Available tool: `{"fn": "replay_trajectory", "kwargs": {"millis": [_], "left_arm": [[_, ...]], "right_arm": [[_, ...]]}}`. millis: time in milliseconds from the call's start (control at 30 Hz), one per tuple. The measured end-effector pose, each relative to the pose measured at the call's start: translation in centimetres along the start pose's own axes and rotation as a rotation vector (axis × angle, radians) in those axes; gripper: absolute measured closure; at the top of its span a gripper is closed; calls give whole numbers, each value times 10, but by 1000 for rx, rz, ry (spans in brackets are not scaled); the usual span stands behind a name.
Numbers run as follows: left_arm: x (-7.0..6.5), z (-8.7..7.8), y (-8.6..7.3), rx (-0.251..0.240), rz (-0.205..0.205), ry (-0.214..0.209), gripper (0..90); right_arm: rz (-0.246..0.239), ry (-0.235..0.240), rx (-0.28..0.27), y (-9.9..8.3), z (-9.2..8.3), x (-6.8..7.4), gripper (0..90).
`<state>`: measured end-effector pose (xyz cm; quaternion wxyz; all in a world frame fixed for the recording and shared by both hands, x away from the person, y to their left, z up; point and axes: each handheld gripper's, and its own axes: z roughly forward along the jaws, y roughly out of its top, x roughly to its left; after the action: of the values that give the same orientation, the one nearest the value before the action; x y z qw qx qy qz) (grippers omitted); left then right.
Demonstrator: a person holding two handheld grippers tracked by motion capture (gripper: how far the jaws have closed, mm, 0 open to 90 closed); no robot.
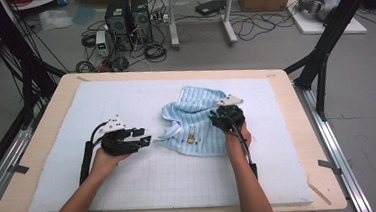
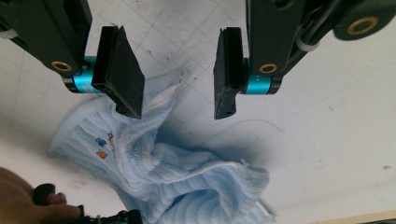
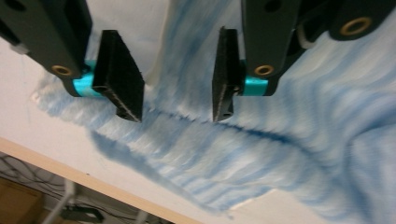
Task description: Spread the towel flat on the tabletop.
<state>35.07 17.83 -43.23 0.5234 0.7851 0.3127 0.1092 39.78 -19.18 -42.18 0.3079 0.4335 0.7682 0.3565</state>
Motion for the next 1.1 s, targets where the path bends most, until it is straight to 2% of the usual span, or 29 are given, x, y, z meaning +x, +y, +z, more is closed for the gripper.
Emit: {"fn": "replay_trajectory", "kwargs": {"millis": [33, 100, 133, 167, 233, 267, 300, 333, 400, 433, 467, 500, 567, 600, 633, 667, 700, 733, 767, 800, 867, 900, 933, 967, 1000, 1033, 1100], "left_arm": [[-1, 2, 1, 4, 4, -8, 524], [-5, 6, 2, 7, 8, -26, 511], [-8, 9, 3, 8, 12, -37, 512], [-14, 16, 6, 19, 27, -46, 515], [-17, 21, 8, 31, 37, -51, 516], [-22, 32, 10, 68, 58, -45, 517], [-22, 32, 10, 68, 58, -45, 520], [-24, 37, 11, 85, 74, -28, 532], [-23, 47, 11, 129, 73, 27, 584], [-23, 47, 11, 129, 73, 27, 619], [-21, 48, 10, 141, 64, 42, 658], [-20, 49, 9, 152, 54, 47, 658], [-17, 46, 8, 154, 38, 47, 817], [-15, 43, 8, 148, 15, 35, 843], [-14, 41, 8, 143, -7, 25, 851], [-14, 37, 8, 135, -18, 22, 851], [-14, 33, 8, 120, -25, 22, 851], [-14, 30, 7, 115, -43, 17, 851], [-14, 26, 7, 123, -41, 18, 851], [-15, 23, 5, 127, -45, 14, 854], [-17, 16, 1, 126, -74, 0, 856], [-17, 12, -2, 124, -84, -10, 856], [-18, 9, -5, 120, -104, -26, 855], [-20, 2, -11, 125, -123, -37, 855], [-20, 2, -11, 125, -123, -37, 855], [-23, -6, -16, 122, -149, -62, 855], [-24, -9, -19, 123, -160, -79, 855]], "right_arm": [[0, 0, 0, 0, 0, 0, 520], [-5, 36, 5, -5, -10, 0, 490], [-17, 51, -25, -11, -22, 1, 490], [-26, 53, -25, -15, -27, 1, 490], [-25, 67, -34, -23, -36, 0, 490], [-20, 69, -37, -28, -41, 0, 489], [-16, 82, -36, -31, -45, 0, 489], [-11, 90, -43, -35, -49, 0, 489], [-16, 107, -43, -41, -54, 1, 489], [-19, 113, -43, -43, -56, 1, 488], [-17, 127, -44, -45, -58, 1, 484], [-17, 127, -44, -45, -58, 1, 484], [-12, 160, -45, -48, -60, 2, 484], [-14, 186, -43, -49, -60, 3, 484], [-23, 250, -22, -52, -59, 9, 491], [-37, 288, -12, -53, -58, 13, 496], [-37, 288, -12, -53, -58, 13, 496], [-53, 317, 0, -55, -57, 17, 501], [-64, 337, 12, -57, -57, 21, 502], [-79, 380, 40, -60, -56, 29, 506], [-86, 394, 57, -62, -56, 33, 506], [-88, 406, 84, -64, -56, 36, 506], [-61, 419, 82, -68, -58, 38, 504], [-62, 420, 83, -68, -60, 38, 546], [-57, 416, 86, -70, -62, 38, 627], [-49, 416, 91, -71, -65, 38, 708], [-63, 418, 97, -72, -69, 37, 810]]}}
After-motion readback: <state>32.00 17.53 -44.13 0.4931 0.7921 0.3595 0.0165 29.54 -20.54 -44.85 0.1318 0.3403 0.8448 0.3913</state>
